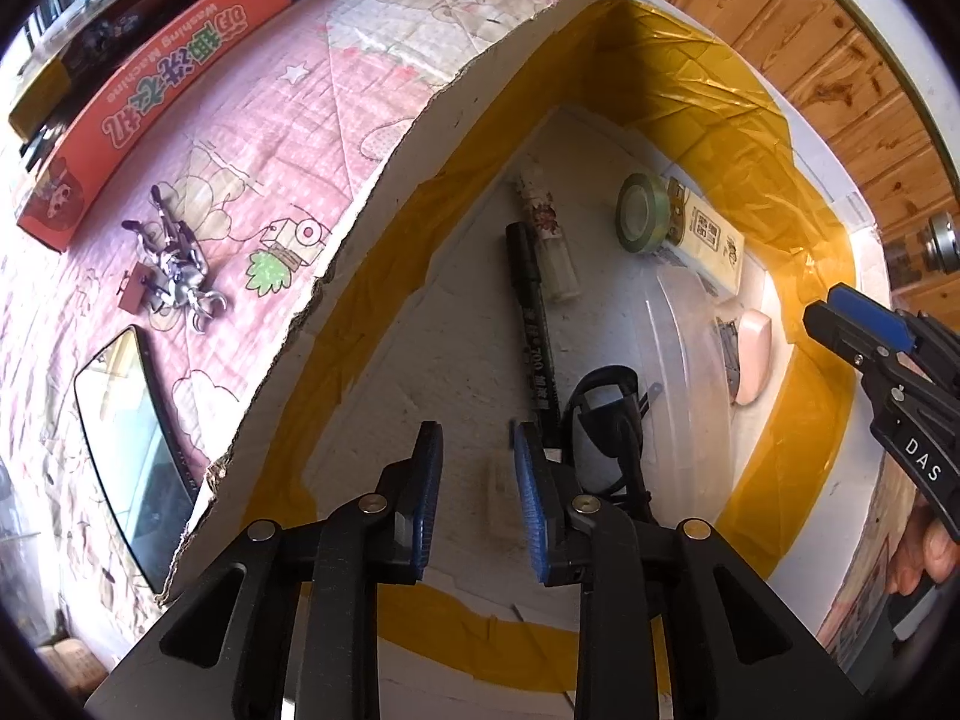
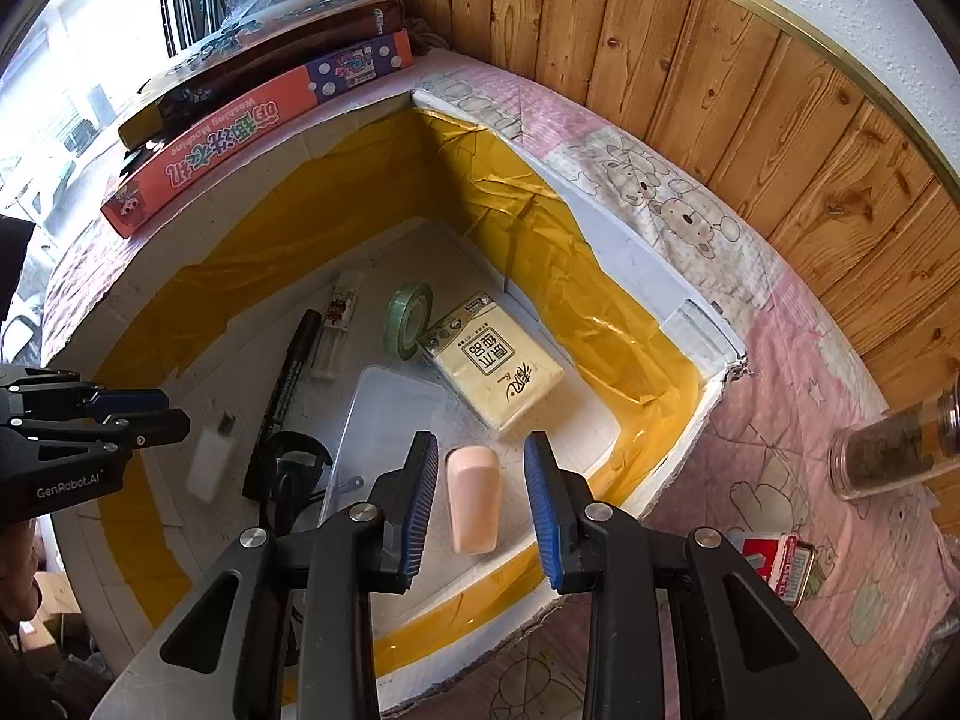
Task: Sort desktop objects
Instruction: 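Open the right gripper to drop the stapler while the left gripper drops the charger, then move both grippers back toward the red staple box and gold tin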
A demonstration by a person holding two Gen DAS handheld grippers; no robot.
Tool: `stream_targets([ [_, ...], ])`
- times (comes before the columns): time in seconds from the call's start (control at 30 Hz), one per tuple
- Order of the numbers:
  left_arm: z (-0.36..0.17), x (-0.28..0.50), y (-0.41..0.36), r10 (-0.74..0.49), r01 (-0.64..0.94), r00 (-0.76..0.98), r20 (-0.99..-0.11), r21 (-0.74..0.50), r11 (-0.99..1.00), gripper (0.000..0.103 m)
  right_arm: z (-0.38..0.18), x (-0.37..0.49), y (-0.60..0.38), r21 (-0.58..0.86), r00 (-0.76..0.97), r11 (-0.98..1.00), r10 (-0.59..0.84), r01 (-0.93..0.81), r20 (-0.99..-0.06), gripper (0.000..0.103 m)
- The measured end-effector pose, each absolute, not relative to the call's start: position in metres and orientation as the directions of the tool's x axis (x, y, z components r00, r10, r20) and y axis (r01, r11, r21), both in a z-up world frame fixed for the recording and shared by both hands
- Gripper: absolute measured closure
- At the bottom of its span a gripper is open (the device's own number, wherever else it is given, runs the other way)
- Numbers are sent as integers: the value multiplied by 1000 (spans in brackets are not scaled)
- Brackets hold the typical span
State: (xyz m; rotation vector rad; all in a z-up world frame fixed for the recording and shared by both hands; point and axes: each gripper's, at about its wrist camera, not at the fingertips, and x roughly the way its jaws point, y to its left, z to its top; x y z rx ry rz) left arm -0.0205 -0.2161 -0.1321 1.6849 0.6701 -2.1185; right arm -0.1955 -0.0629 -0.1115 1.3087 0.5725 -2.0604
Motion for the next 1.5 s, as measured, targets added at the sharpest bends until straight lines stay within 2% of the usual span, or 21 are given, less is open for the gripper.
stream_targets([
  [0.4,-125,-16,-206,18,528,-241,-970,-146,-837,76,-111,-194,-59,-20,-315,-719,-279,694,-907,71],
  [0.63,-112,-18,-195,-2,489,-268,-964,-134,-862,76,-98,-183,-52,22,-323,-723,-335,690,-885,71],
  [1.0,-87,-20,-158,11,405,-339,-941,-157,-901,76,-71,-158,-24,128,-355,-738,-460,663,-814,70],
  [1.5,-58,-26,-91,61,259,-390,-919,-173,-950,76,-82,-140,41,280,-349,-796,-511,537,-785,70],
])
